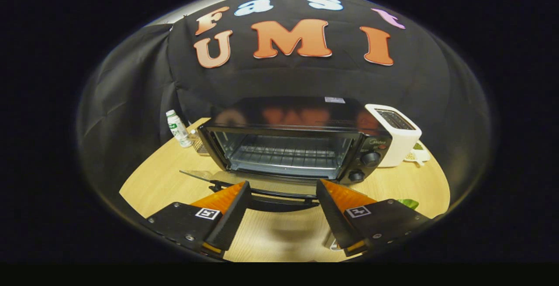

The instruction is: Open the toaster oven, put the food inside, and close the toaster oven door.

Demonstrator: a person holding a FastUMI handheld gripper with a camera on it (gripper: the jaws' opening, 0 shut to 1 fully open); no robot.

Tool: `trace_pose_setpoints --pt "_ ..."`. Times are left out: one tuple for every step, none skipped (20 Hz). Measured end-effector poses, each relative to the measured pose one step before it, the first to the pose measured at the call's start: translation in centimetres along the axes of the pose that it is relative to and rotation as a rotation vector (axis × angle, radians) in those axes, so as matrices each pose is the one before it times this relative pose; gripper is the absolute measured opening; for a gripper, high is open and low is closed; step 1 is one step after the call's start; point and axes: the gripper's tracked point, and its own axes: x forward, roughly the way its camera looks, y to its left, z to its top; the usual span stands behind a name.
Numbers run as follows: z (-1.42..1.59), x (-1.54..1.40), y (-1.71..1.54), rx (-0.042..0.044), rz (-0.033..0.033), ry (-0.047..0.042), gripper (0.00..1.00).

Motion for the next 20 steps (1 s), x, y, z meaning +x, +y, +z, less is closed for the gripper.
trace_pose_setpoints --pt "-1.217 -0.007 0.306 0.00423 0.01661 0.04072 0.89" --pt "-1.367 0.311 0.407 0.00354 0.02097 0.04435 0.89" --pt "-1.322 0.276 0.52 0.01294 0.01566 0.04145 0.89" --pt "-0.715 0.41 0.323 0.01693 0.01248 0.02793 0.9" --pt "-0.711 0.502 0.183 0.01271 -0.00208 0.02183 0.89" --pt "-0.306 0.379 0.016 0.00919 -0.0005 0.01409 0.9" --pt "-0.444 0.539 0.071 0.00994 -0.00268 0.01332 0.89" --pt "-0.31 0.63 0.157 0.00879 0.00314 0.01486 0.89" --pt "-0.454 0.451 0.222 0.00152 -0.00005 0.01469 0.87" --pt "-0.419 0.568 0.128 -0.00238 -0.00282 0.01524 0.87" --pt "-0.746 0.551 0.079 -0.00214 -0.00519 0.02066 0.87" --pt "-0.68 0.518 -0.028 0.00214 -0.00185 0.01946 0.87" --pt "-0.373 0.23 -0.044 -0.00266 -0.0061 -0.00089 0.87" --pt "0.309 0.184 0.074 -0.01156 -0.0037 -0.01747 0.87" --pt "0.092 0.045 -0.006 -0.01478 -0.00006 -0.00489 0.87" --pt "0.024 -0.109 -0.031 -0.00098 0.00528 0.00603 0.86" --pt "0.211 -0.436 0.091 0.01221 0.01285 -0.00158 0.86" --pt "0.405 -0.574 -0.029 0.02514 0.01497 -0.00429 0.86" --pt "0.39 -0.944 -0.291 0.0254 0.01421 -0.00778 0.86" --pt "0.664 -1.032 -0.51 0.01548 0.00587 -0.01536 0.86"
